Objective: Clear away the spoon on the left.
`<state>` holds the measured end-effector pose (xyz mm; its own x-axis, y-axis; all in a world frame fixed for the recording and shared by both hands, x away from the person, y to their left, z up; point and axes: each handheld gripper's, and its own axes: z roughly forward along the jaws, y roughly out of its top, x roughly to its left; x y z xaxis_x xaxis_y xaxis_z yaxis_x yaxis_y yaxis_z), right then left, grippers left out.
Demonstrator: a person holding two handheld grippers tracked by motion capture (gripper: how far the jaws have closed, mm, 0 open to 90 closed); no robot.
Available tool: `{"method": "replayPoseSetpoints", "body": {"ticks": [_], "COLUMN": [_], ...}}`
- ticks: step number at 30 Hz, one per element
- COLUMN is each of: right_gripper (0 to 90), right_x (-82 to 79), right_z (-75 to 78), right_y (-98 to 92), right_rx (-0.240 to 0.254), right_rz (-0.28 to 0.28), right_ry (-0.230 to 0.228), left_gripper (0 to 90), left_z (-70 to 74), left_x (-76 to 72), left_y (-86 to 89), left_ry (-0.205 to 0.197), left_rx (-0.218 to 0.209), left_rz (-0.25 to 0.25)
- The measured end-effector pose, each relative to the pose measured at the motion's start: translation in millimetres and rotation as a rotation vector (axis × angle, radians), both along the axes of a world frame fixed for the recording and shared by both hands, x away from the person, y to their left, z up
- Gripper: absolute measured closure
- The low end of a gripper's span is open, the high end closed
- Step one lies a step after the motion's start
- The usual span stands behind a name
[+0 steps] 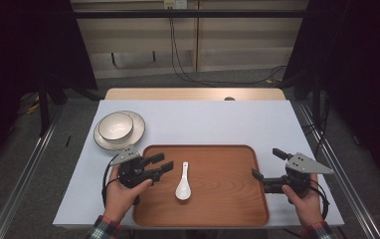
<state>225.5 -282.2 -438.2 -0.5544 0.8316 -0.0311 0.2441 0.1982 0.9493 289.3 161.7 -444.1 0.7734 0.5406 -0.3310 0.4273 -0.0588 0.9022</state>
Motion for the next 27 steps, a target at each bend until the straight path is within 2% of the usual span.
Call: {"method": "replayPoseSetpoints", "body": {"ticks": [2,3,5,6,8,9,11,16,23,27], "right_gripper": [1.7,1.7,1.7,1.7,1.7,1.7,1.7,1.7,1.7,1.7], "right_x": [0.2,0.2,0.2,0.0,0.1,0.3,0.2,0.2,0.1,0.3], "right_z": [-0.1,-0.1,-0.1,-0.1,-0.2,-0.2,0.1,0.4,0.4,0.6], "right_y": [0.0,0.0,0.2,0.5,0.6,0.6,0.3,0.0,0.1,-0.4], "right_rx": [0.001,0.001,0.002,0.002,0.002,0.001,0.004,0.002,0.003,0.004], "right_rz": [-0.002,-0.001,-0.001,-0.002,-0.001,0.001,0.003,-0.003,-0.003,-0.011], "right_ry": [0.001,0.0,0.001,0.003,0.003,0.0,0.001,-0.005,0.001,0.002], "left_gripper": [42.7,41.9,40.5,39.9,39.0,38.4,37.1,31.3,26.1,21.5], "left_z": [2.4,2.8,4.4,5.4,6.2,6.4,8.3,11.1,12.1,12.3], "left_x": [-0.5,0.2,0.6,0.2,-0.2,0.4,-0.1,-0.3,0.1,0.3], "left_y": [2.5,3.7,6.3,7.2,8.5,9.6,12.0,17.2,27.8,33.2], "left_ry": [-0.005,-0.012,-0.019,-0.018,-0.028,-0.028,-0.04,-0.052,-0.056,-0.071], "left_rx": [0.013,-0.002,-0.005,0.008,0.008,-0.005,0.006,-0.032,-0.012,-0.022], "left_rz": [0.013,0.006,0.011,0.023,0.036,0.023,0.026,0.026,0.049,0.058]}}
